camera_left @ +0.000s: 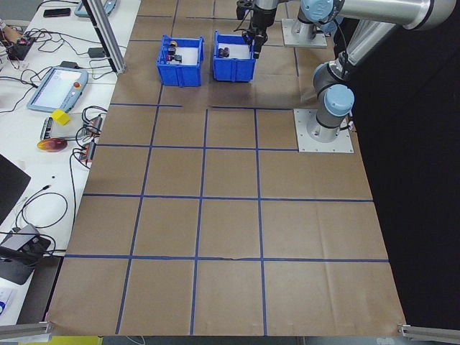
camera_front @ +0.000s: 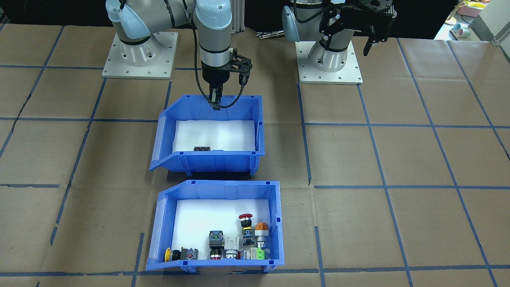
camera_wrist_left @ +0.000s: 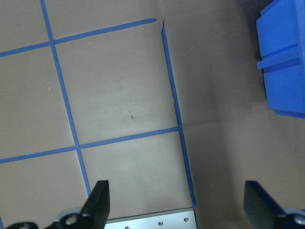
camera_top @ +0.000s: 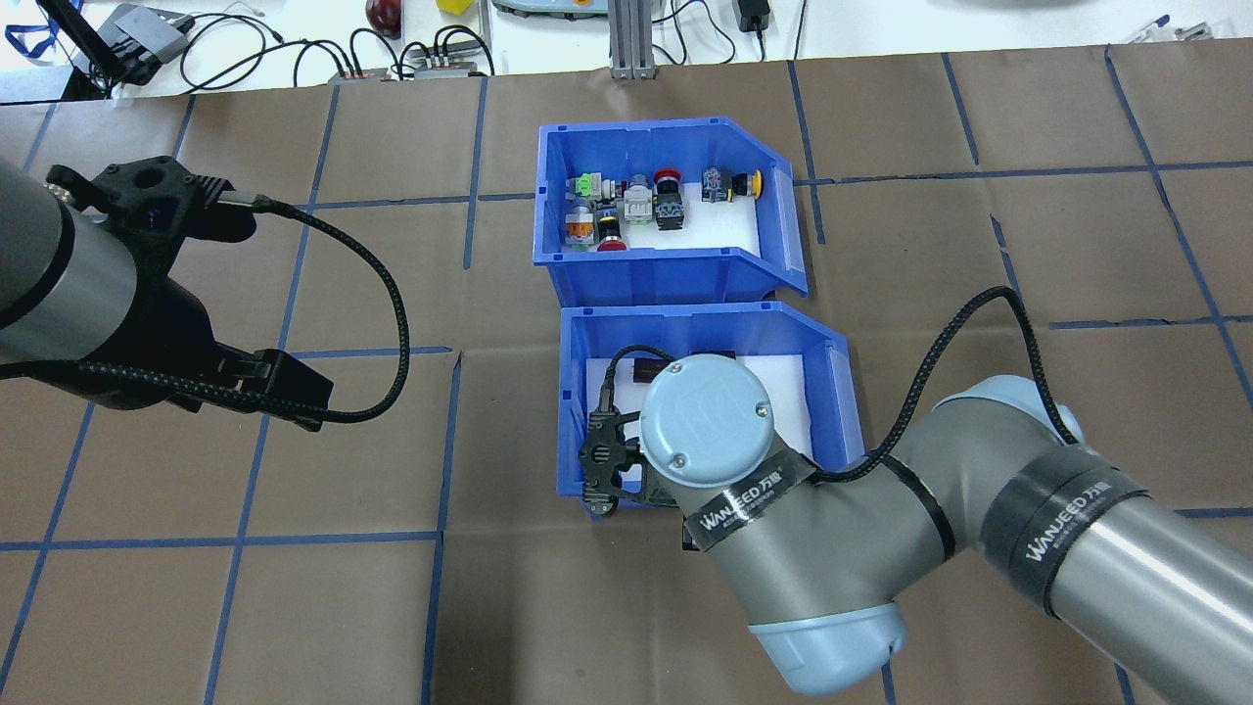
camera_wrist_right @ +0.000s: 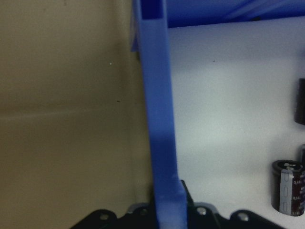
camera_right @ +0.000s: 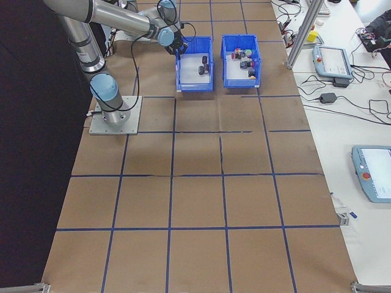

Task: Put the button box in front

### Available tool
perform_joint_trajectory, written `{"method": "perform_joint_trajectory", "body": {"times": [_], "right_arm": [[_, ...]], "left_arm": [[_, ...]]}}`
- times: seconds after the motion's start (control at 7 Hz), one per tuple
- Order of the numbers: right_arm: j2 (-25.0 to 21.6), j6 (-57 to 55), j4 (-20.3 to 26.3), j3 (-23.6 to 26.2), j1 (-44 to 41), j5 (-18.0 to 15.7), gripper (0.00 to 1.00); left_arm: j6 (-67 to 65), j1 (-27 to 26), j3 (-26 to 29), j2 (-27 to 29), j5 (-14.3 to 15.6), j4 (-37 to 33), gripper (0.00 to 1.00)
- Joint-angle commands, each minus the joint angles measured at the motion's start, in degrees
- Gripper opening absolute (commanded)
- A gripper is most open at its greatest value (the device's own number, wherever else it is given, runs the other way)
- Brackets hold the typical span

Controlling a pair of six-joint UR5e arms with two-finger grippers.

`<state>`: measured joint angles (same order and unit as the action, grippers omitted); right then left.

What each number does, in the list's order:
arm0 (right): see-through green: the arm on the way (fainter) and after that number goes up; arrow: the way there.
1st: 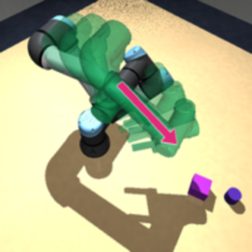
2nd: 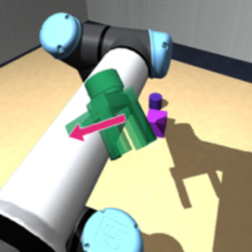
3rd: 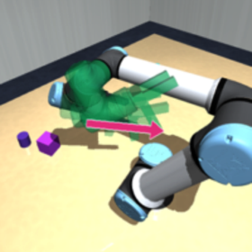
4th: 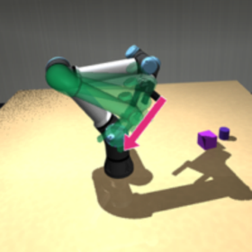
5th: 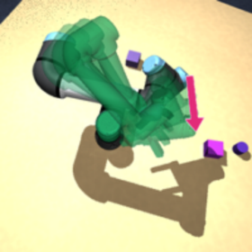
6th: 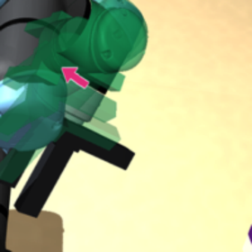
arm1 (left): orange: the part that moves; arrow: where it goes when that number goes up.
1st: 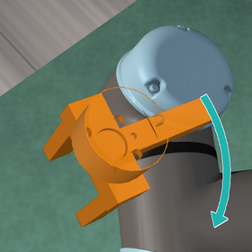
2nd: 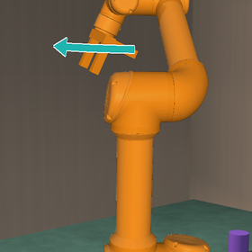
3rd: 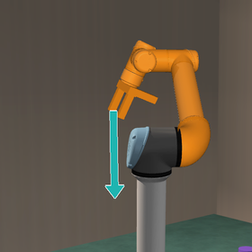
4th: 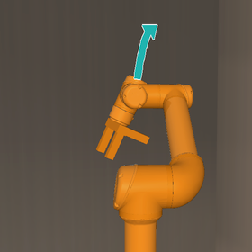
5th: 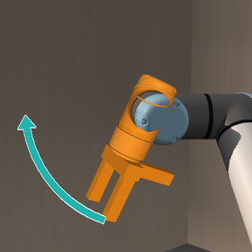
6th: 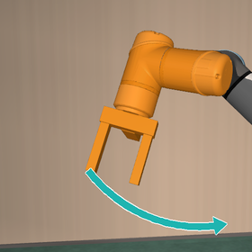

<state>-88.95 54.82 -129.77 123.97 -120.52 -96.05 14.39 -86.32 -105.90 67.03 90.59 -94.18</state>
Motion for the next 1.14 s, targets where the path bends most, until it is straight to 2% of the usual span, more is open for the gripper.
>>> {"method": "perform_joint_trajectory", "body": {"times": [0.0, 0.14, 0.29, 0.43, 0.71, 0.86, 1.0], "right_arm": [[0.53, -0.24, -0.22, 0.05, -0.33, -1.33, 0.09], [0.54, -0.24, -0.22, 0.05, -0.33, -1.16, 0.11], [0.62, -0.16, -0.31, 0.05, -0.33, -0.81, 0.39], [0.36, 0.02, -0.31, -0.04, -0.33, -0.28, 0.97], [-0.86, 0.11, 0.39, -0.74, -0.24, -0.28, 1.00], [-3.22, 0.19, 3.53, -2.40, 0.02, -0.37, 1.00], [-6.20, 0.37, 10.26, -4.68, 0.89, -0.45, 1.00]], "left_arm": [[0.02, 0.02, 0.00, -0.06, 0.03, 0.04, 1.00], [0.02, 0.02, 0.00, -0.06, 0.03, 0.04, 1.00], [-0.06, 0.02, -0.09, -0.06, 0.03, -0.04, 1.00], [-0.07, 0.02, -0.09, -0.06, 0.03, -0.04, 1.00], [-0.07, 0.02, -0.09, -0.06, 0.03, -0.04, 1.00], [-0.07, 0.02, -0.09, 0.03, -0.06, 0.04, 1.00], [-0.07, 0.02, -0.09, 0.03, -0.06, -0.04, 1.00]]}}
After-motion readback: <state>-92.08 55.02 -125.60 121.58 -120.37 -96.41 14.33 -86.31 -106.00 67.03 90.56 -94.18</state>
